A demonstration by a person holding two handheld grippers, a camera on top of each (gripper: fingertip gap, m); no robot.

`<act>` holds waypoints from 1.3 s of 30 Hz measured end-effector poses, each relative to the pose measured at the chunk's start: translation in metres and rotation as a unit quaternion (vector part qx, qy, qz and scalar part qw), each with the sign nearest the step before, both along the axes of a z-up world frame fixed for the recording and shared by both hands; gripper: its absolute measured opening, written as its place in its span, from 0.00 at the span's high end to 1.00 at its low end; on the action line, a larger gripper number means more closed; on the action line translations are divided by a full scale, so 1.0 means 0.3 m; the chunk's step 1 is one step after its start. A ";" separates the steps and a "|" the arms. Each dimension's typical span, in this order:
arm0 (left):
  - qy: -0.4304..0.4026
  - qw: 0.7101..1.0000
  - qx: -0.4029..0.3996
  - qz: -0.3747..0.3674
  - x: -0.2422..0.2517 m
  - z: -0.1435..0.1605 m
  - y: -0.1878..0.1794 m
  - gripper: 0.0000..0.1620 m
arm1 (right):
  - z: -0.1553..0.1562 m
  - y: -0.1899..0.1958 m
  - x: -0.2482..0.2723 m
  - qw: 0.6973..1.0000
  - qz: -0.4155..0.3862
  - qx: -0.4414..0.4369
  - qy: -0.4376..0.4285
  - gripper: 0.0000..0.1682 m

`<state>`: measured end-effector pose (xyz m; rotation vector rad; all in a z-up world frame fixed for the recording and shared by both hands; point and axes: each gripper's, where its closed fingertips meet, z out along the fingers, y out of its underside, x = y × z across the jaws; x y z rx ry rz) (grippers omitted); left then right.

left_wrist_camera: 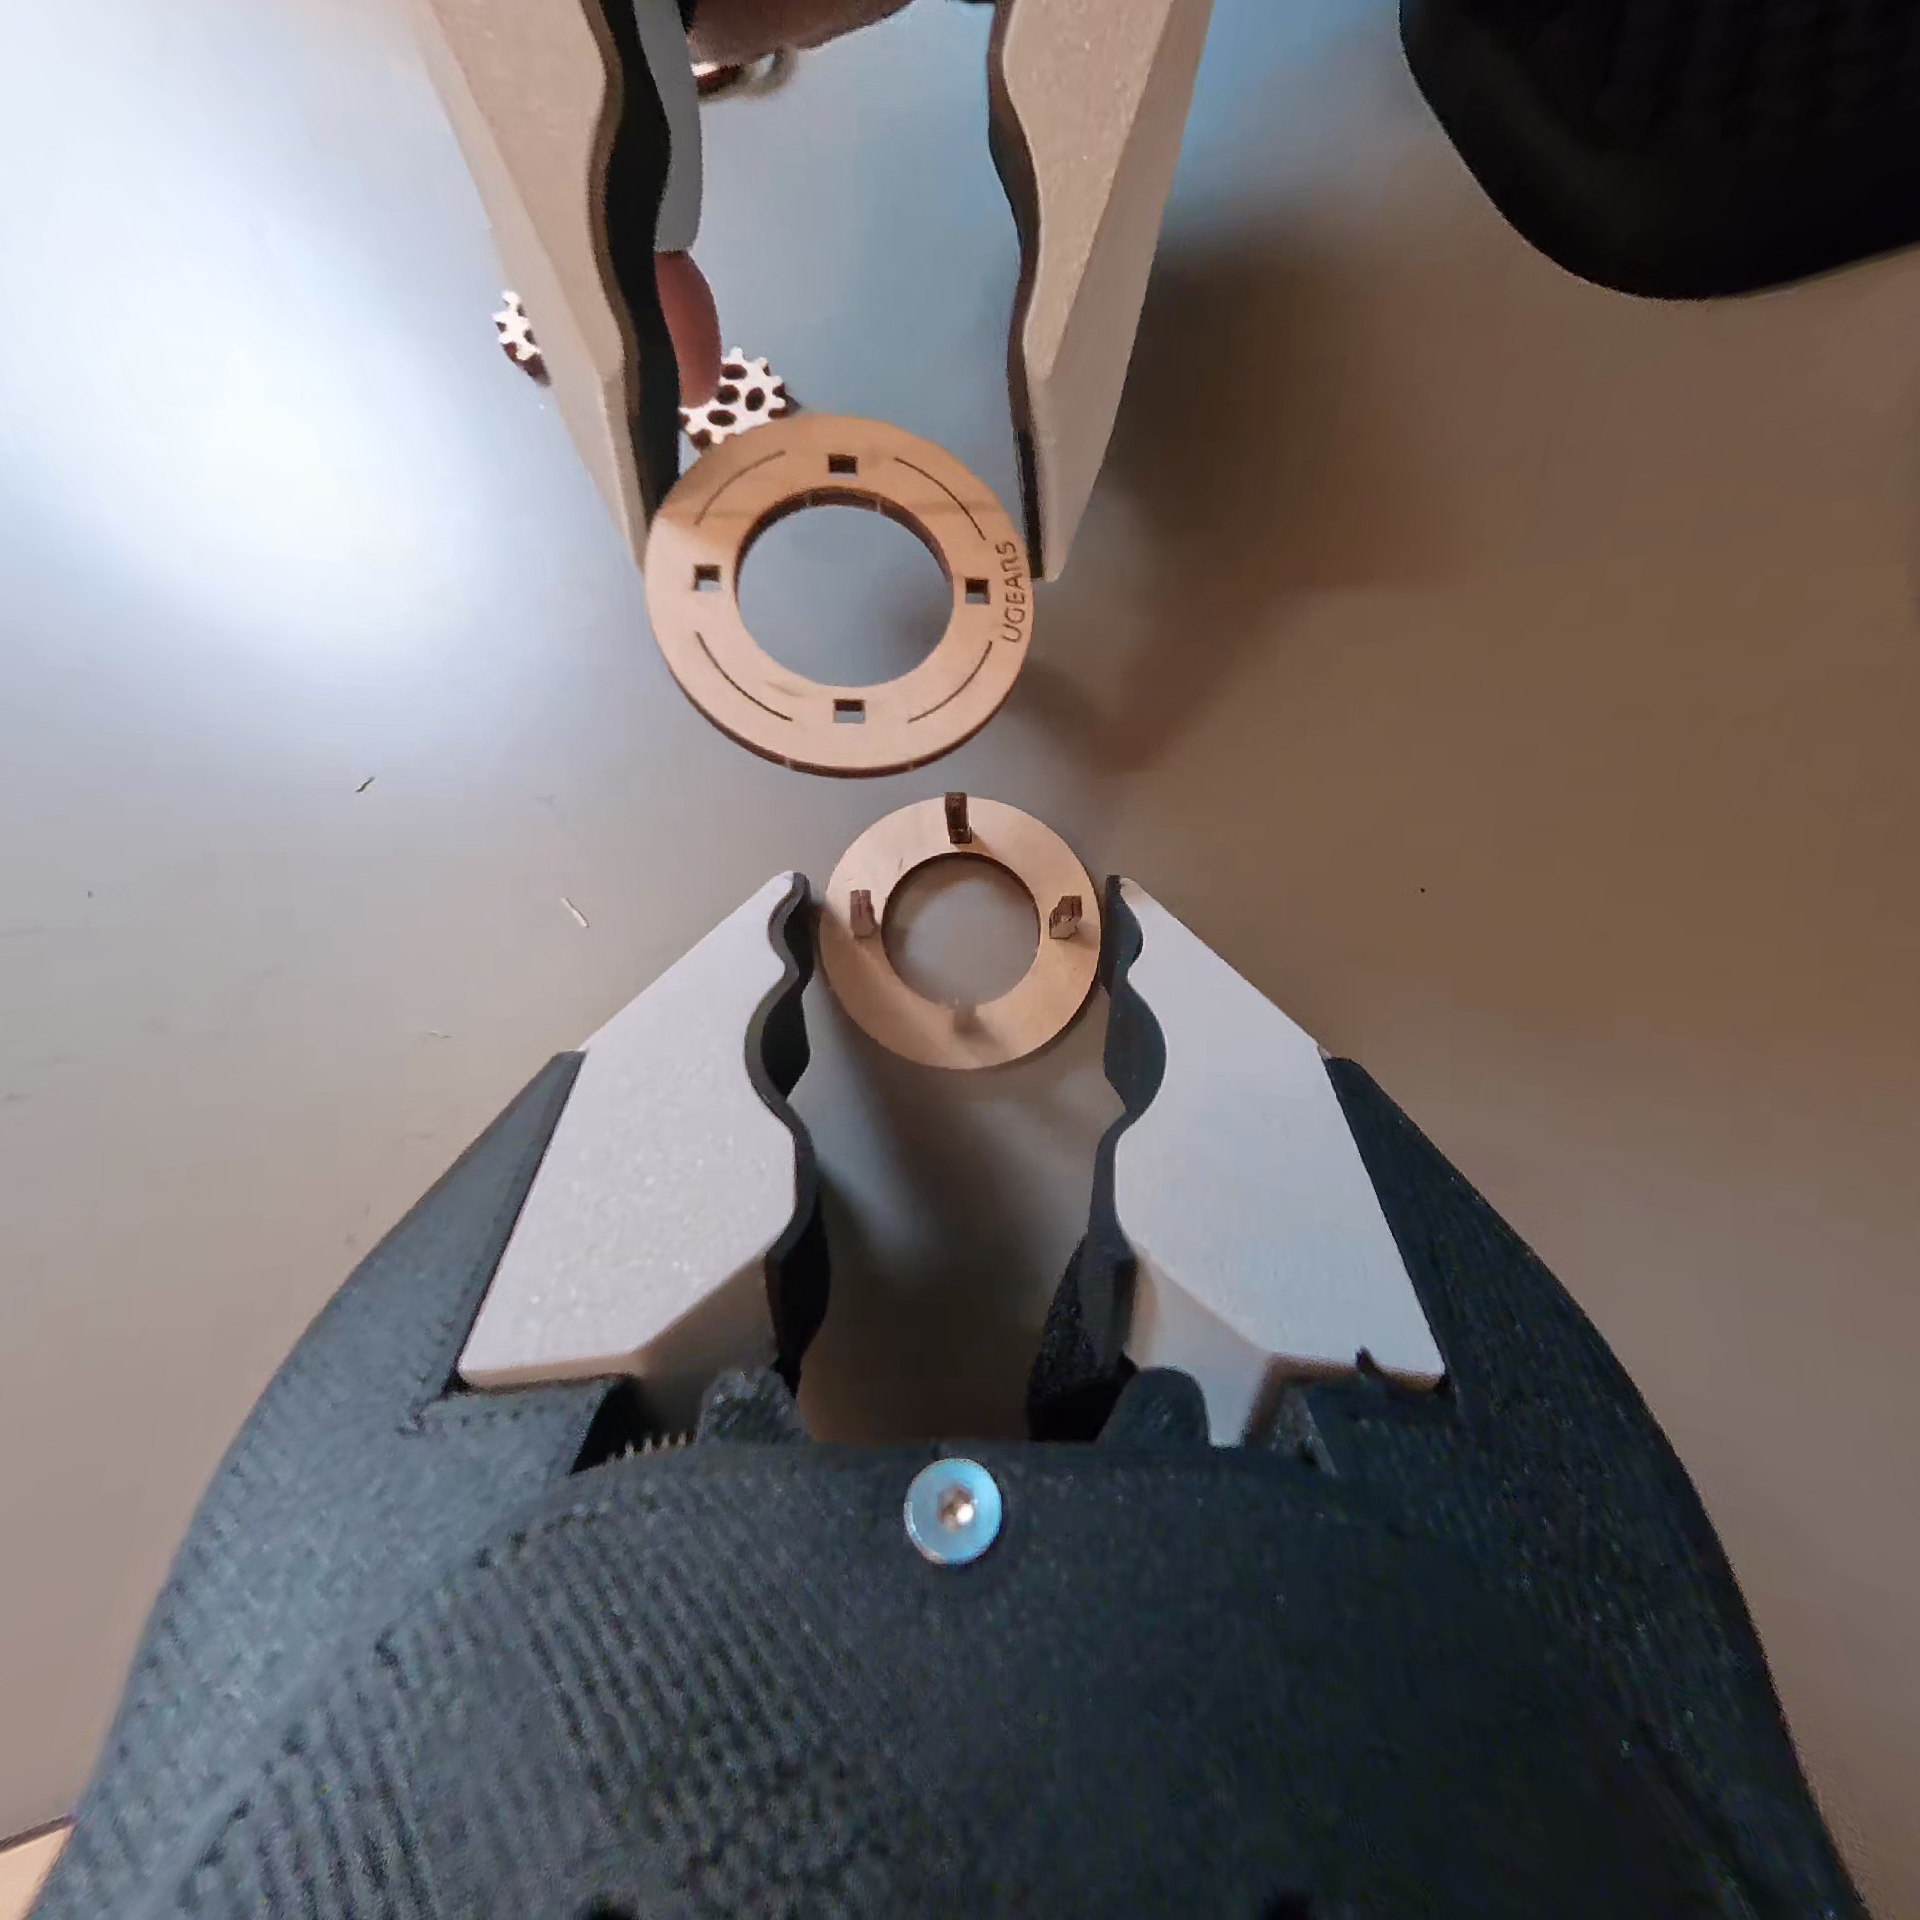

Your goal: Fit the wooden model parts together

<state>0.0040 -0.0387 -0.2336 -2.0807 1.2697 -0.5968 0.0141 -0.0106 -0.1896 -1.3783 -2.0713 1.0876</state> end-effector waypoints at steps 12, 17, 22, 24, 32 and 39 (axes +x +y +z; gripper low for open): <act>0.023 0.998 -0.011 0.054 -0.028 -0.002 -0.011 0.65 | -0.005 -0.012 -0.002 1.000 0.003 0.003 -0.003 0.71; 0.023 0.999 -0.010 0.032 -0.008 -0.002 -0.011 0.68 | 0.009 -0.019 -0.002 1.000 0.005 0.005 0.003 0.71; 0.016 1.000 -0.005 0.007 0.020 -0.002 -0.014 0.68 | 0.016 -0.034 0.001 1.000 0.015 -0.001 0.006 0.71; 0.014 1.000 -0.002 0.009 0.024 -0.002 -0.009 0.68 | 0.013 -0.040 0.002 1.000 0.019 -0.002 0.005 0.71; -0.037 0.997 0.019 0.061 0.009 0.054 -0.001 0.62 | 0.005 -0.043 0.000 1.000 0.019 -0.003 0.000 0.71; -0.016 0.996 0.004 0.090 -0.002 0.026 -0.032 0.60 | 0.016 -0.051 -0.006 1.000 0.018 0.000 0.001 0.71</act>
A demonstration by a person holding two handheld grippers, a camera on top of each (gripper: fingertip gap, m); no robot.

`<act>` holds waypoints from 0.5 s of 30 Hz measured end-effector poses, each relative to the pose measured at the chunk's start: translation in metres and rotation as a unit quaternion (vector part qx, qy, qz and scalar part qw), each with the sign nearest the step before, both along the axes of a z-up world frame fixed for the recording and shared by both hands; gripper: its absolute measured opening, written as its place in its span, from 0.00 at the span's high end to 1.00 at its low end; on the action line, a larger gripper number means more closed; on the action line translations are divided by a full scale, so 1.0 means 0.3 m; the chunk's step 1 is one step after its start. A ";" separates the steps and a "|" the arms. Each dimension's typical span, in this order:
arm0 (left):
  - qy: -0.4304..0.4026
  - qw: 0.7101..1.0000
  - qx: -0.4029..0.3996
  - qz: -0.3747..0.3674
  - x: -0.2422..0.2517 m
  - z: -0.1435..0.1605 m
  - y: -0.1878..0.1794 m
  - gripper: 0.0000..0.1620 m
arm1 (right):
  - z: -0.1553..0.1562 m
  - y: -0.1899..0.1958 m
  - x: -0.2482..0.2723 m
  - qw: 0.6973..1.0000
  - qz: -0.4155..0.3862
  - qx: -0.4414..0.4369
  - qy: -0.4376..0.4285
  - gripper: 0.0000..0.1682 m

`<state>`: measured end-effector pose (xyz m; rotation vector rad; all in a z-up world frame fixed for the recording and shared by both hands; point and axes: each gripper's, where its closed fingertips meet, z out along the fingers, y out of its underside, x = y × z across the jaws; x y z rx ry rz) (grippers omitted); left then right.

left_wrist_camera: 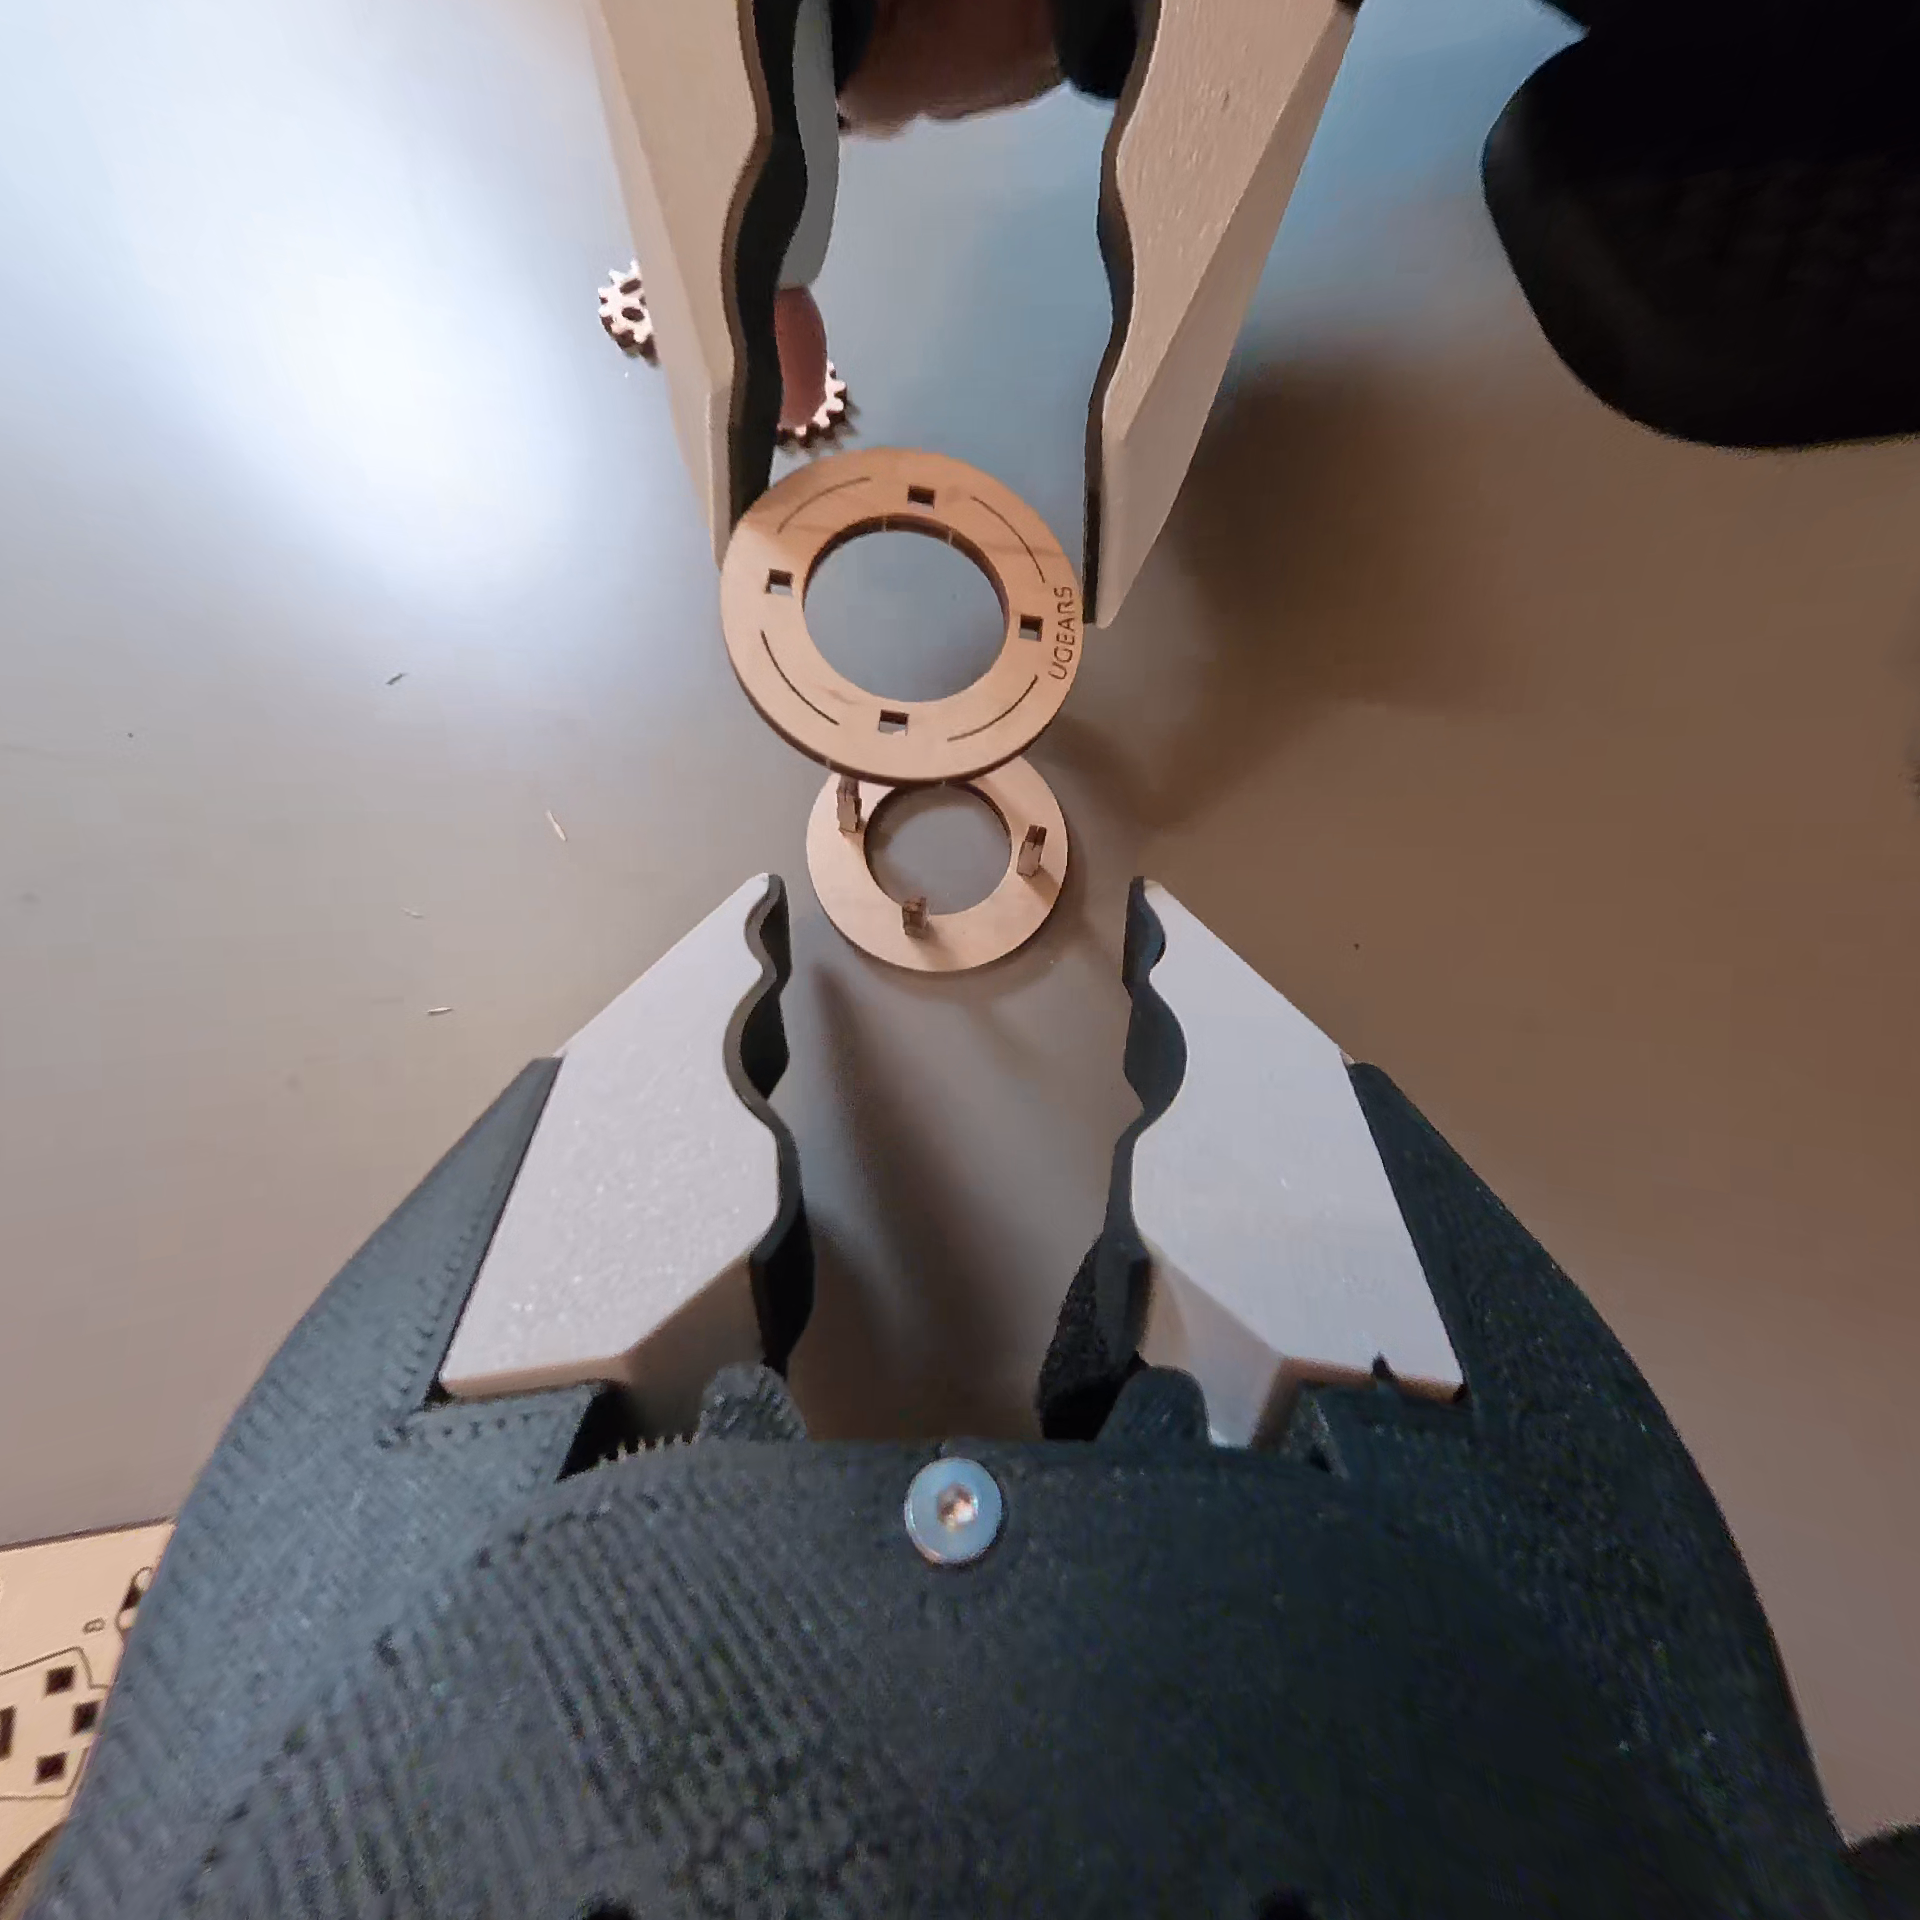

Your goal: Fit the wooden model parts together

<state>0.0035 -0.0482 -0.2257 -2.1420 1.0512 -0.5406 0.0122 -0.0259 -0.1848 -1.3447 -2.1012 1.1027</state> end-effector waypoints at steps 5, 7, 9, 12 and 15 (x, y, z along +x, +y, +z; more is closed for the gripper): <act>0.035 0.999 -0.001 0.001 -0.002 -0.033 0.003 0.64 | 0.043 -0.005 -0.015 1.000 -0.008 0.008 0.005 0.71; 0.036 0.999 -0.002 0.005 -0.004 -0.033 0.006 0.65 | 0.060 -0.004 -0.016 1.000 -0.014 0.010 0.006 0.71; 0.034 0.999 -0.001 0.012 -0.007 -0.032 0.010 0.68 | 0.073 -0.004 -0.016 1.000 -0.023 0.007 0.010 0.71; 0.033 0.999 -0.001 0.018 -0.008 -0.031 0.013 0.68 | 0.063 -0.008 -0.006 0.999 -0.033 0.009 0.003 0.71; 0.034 0.999 0.001 0.018 -0.007 -0.029 0.010 0.65 | 0.034 -0.021 0.004 0.999 -0.037 0.010 -0.009 0.71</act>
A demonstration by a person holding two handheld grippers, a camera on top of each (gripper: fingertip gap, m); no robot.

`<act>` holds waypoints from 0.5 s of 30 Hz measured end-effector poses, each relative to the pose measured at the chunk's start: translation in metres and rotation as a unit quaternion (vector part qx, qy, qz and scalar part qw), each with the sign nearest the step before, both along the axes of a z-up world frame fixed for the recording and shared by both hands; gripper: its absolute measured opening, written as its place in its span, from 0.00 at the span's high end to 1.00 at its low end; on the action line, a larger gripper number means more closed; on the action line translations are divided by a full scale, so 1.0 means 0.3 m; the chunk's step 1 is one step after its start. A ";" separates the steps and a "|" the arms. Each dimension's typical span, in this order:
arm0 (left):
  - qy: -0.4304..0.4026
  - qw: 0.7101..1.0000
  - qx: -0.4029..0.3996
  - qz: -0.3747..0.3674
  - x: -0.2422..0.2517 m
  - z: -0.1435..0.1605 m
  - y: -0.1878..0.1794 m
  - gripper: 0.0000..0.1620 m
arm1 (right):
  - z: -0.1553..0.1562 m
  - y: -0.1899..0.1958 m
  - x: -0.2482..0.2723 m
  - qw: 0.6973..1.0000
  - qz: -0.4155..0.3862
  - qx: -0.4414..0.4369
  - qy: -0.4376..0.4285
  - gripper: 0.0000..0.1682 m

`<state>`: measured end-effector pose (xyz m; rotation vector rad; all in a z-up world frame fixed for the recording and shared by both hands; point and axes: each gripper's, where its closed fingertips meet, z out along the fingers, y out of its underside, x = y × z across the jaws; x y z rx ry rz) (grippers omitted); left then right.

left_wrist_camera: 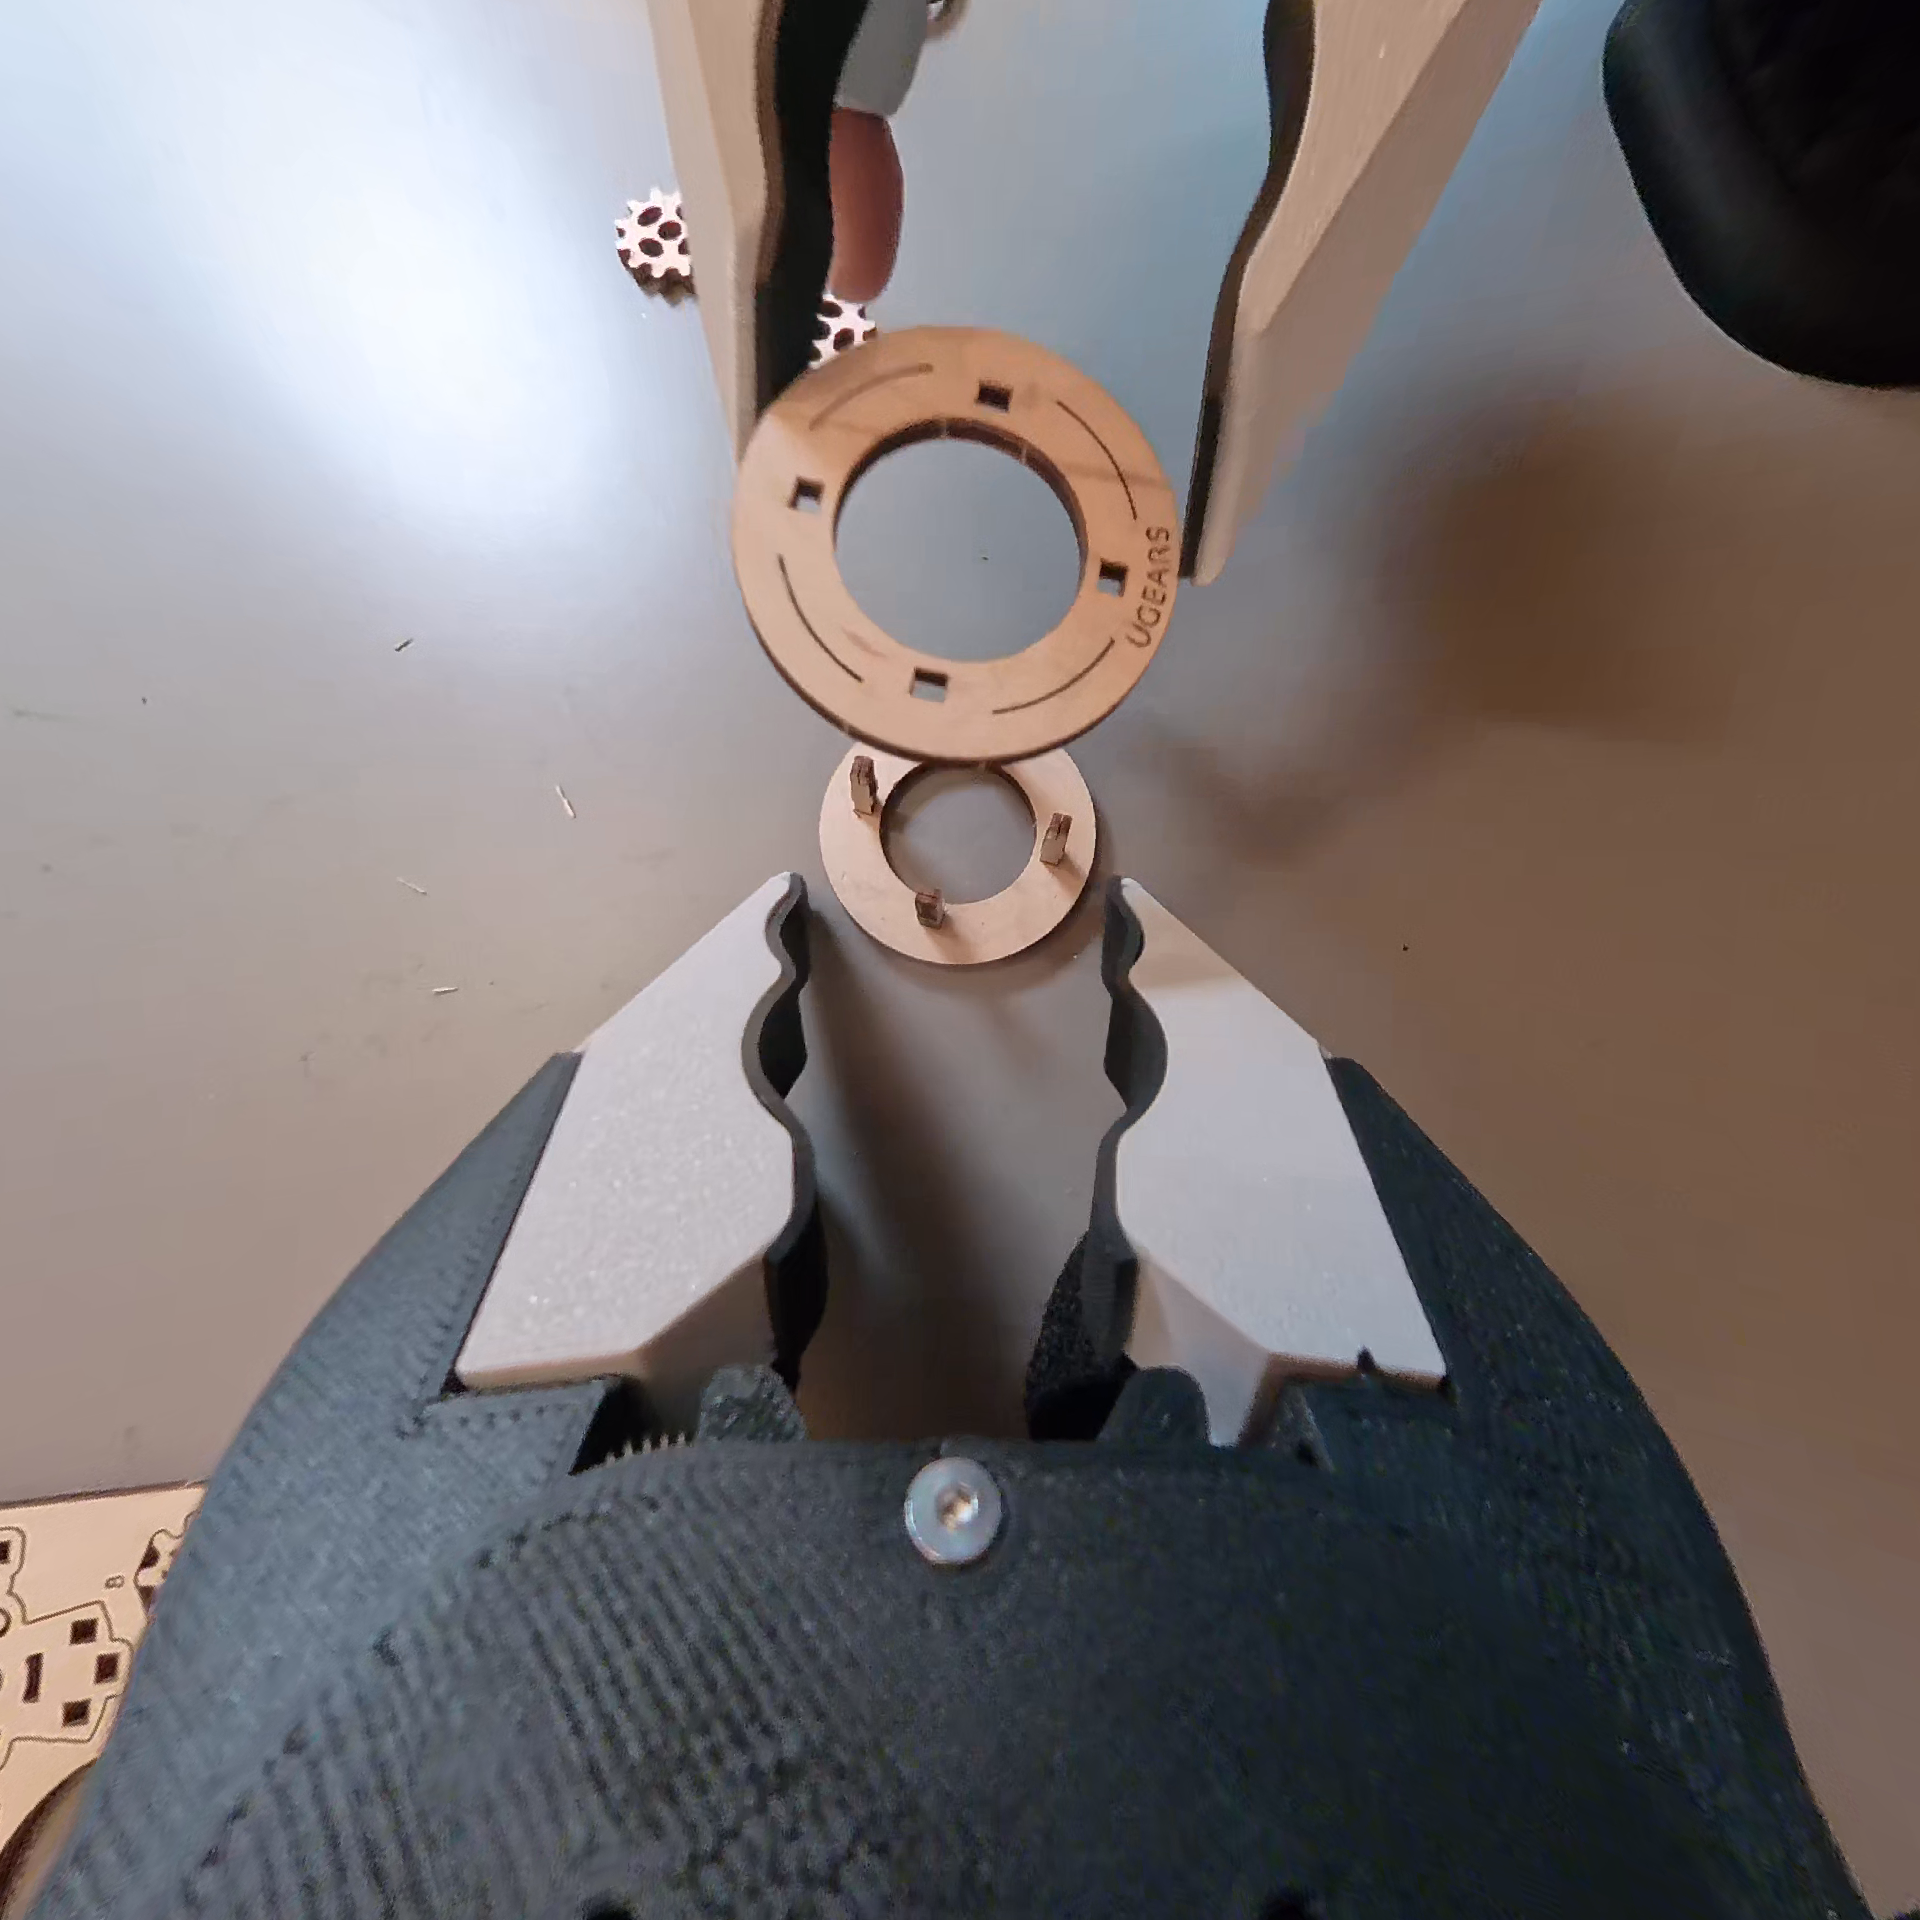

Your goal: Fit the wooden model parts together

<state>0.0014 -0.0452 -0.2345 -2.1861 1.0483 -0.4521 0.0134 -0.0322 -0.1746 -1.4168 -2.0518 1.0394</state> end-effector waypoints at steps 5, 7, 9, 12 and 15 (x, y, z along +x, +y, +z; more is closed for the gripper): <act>-0.024 0.999 0.021 0.007 0.001 0.043 0.002 0.65 | -0.032 -0.022 0.007 1.000 0.003 -0.004 -0.011 0.71; -0.036 0.999 0.035 0.008 0.003 0.061 0.001 0.65 | -0.041 -0.028 0.007 1.000 0.004 -0.006 -0.012 0.71; -0.036 0.998 0.046 0.010 -0.003 0.064 -0.003 0.65 | -0.054 -0.029 0.010 1.000 0.006 -0.006 -0.016 0.71; -0.037 0.998 0.053 0.009 -0.018 0.059 -0.010 0.65 | -0.067 -0.026 0.016 1.000 0.006 -0.010 -0.020 0.71; -0.045 0.997 0.060 0.007 -0.024 0.065 -0.010 0.65 | -0.066 -0.030 0.017 1.000 0.009 -0.017 -0.017 0.71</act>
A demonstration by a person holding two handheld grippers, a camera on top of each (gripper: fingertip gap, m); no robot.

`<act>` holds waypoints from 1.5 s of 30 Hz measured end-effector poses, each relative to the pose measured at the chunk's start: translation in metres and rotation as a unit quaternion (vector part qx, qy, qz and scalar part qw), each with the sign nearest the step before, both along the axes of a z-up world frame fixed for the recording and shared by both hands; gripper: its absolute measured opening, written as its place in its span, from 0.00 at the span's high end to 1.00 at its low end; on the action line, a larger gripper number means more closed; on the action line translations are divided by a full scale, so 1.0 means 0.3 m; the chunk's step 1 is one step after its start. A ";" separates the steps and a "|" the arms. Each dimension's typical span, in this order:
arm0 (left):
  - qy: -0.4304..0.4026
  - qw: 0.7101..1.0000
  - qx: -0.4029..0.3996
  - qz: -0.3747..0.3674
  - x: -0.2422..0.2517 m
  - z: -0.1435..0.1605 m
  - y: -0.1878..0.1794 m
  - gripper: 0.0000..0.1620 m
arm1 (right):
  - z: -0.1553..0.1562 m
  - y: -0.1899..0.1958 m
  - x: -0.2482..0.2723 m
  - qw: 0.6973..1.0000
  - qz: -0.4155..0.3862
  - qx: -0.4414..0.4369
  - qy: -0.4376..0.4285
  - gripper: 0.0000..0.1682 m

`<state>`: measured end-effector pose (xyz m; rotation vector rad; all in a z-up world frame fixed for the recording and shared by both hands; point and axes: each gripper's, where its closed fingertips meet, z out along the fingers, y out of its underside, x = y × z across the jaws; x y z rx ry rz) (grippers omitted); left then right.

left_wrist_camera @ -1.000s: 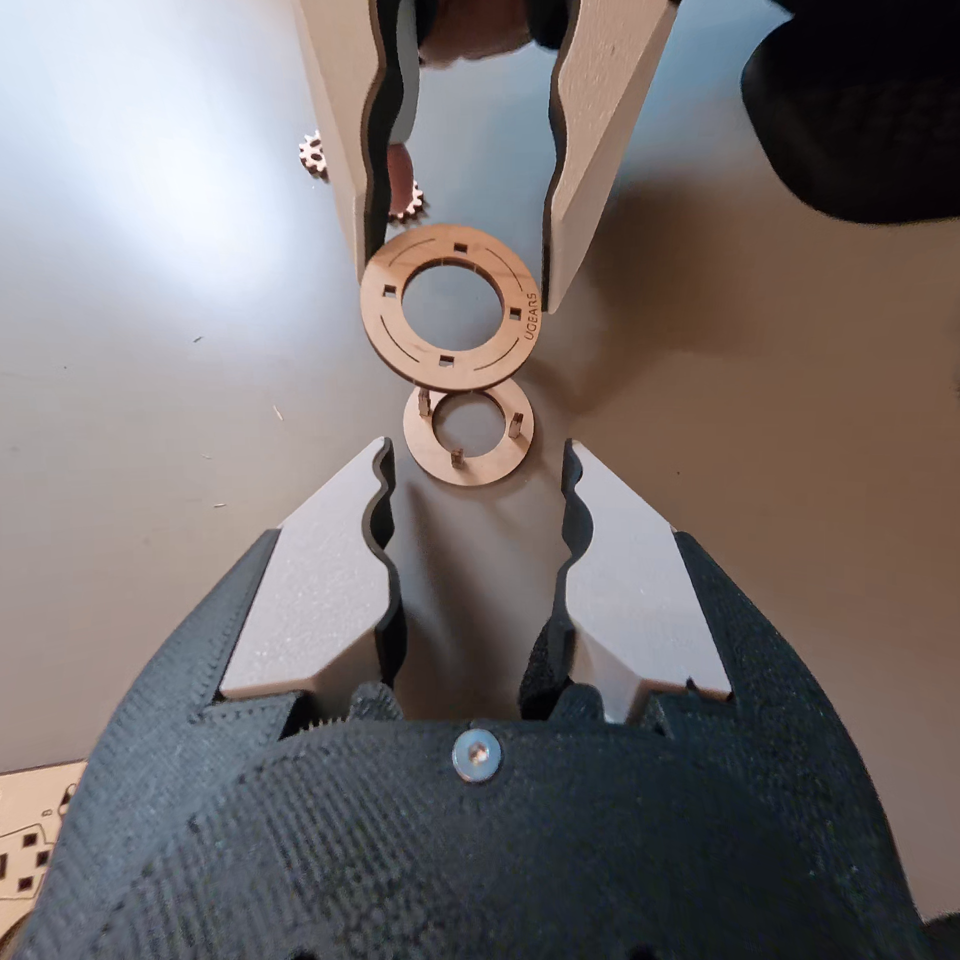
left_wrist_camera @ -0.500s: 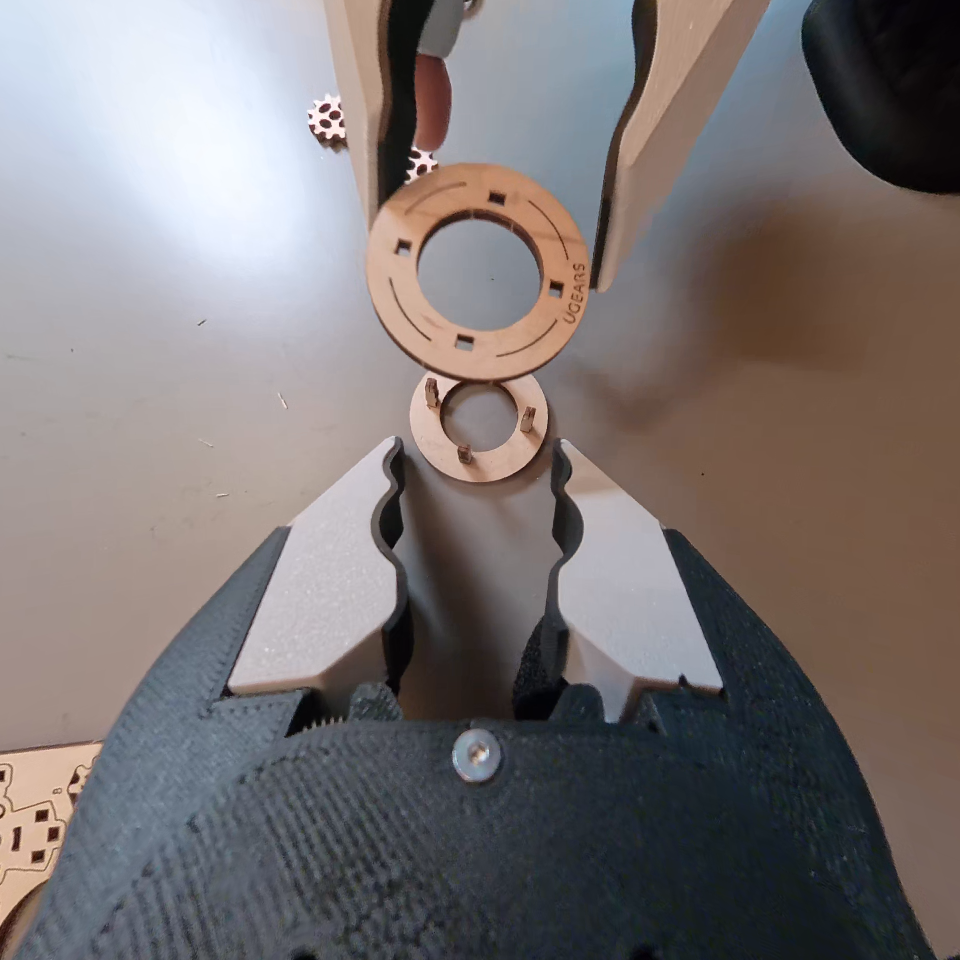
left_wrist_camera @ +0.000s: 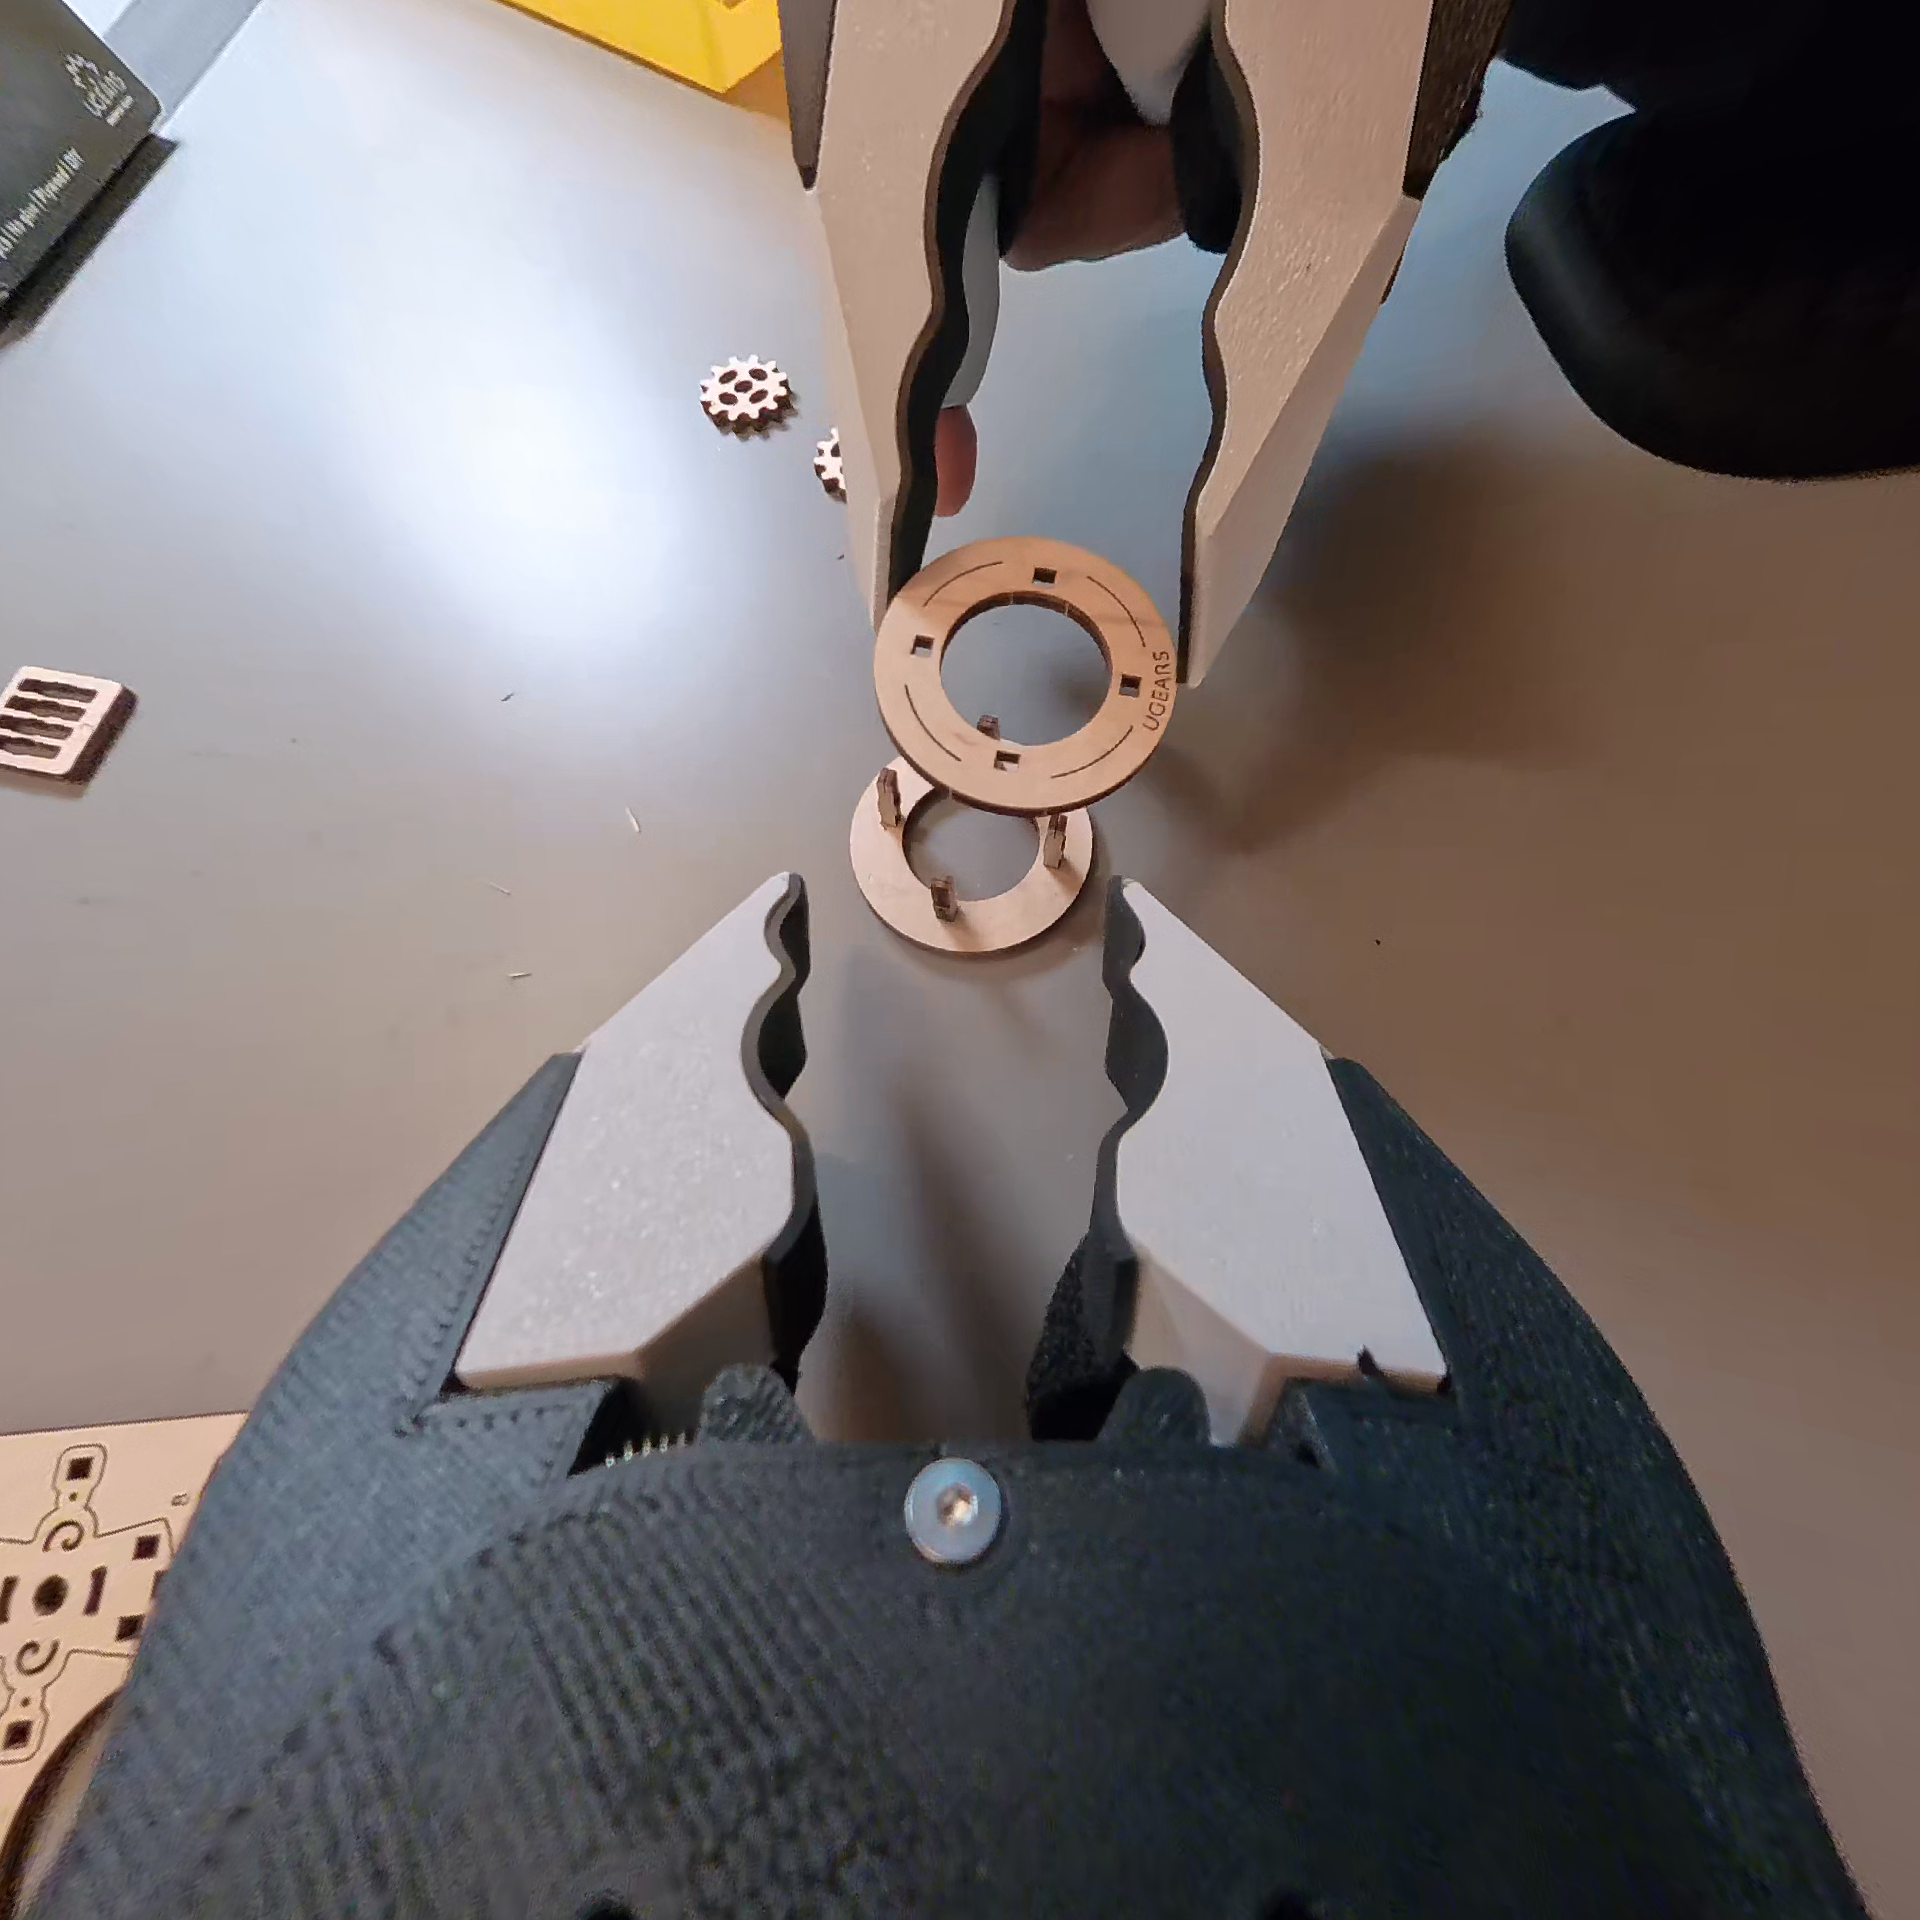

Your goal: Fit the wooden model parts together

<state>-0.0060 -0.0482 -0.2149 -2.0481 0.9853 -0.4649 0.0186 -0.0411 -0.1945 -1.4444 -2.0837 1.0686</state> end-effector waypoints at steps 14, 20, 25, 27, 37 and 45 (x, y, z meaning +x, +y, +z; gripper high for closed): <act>-0.017 1.000 0.013 -0.013 0.009 0.011 0.003 0.68 | -0.052 -0.010 -0.051 1.000 0.013 -0.013 -0.012 0.71; -0.026 0.999 0.005 -0.031 0.032 0.001 -0.008 0.68 | -0.068 -0.007 -0.044 0.999 0.023 -0.018 -0.020 0.71; -0.030 0.999 0.003 -0.024 0.034 -0.001 0.002 0.70 | -0.070 0.002 -0.040 0.999 0.025 -0.018 -0.021 0.71; -0.029 0.999 0.002 -0.022 0.034 -0.003 0.006 0.71 | -0.077 0.002 -0.039 0.999 0.026 -0.015 -0.025 0.71; -0.032 0.999 0.006 -0.017 0.033 0.006 0.011 0.70 | -0.077 0.004 -0.038 0.999 0.018 -0.006 -0.032 0.71; -0.027 0.999 0.008 -0.018 0.043 -0.002 0.013 0.68 | -0.075 0.003 -0.038 0.999 -0.006 -0.010 -0.045 0.71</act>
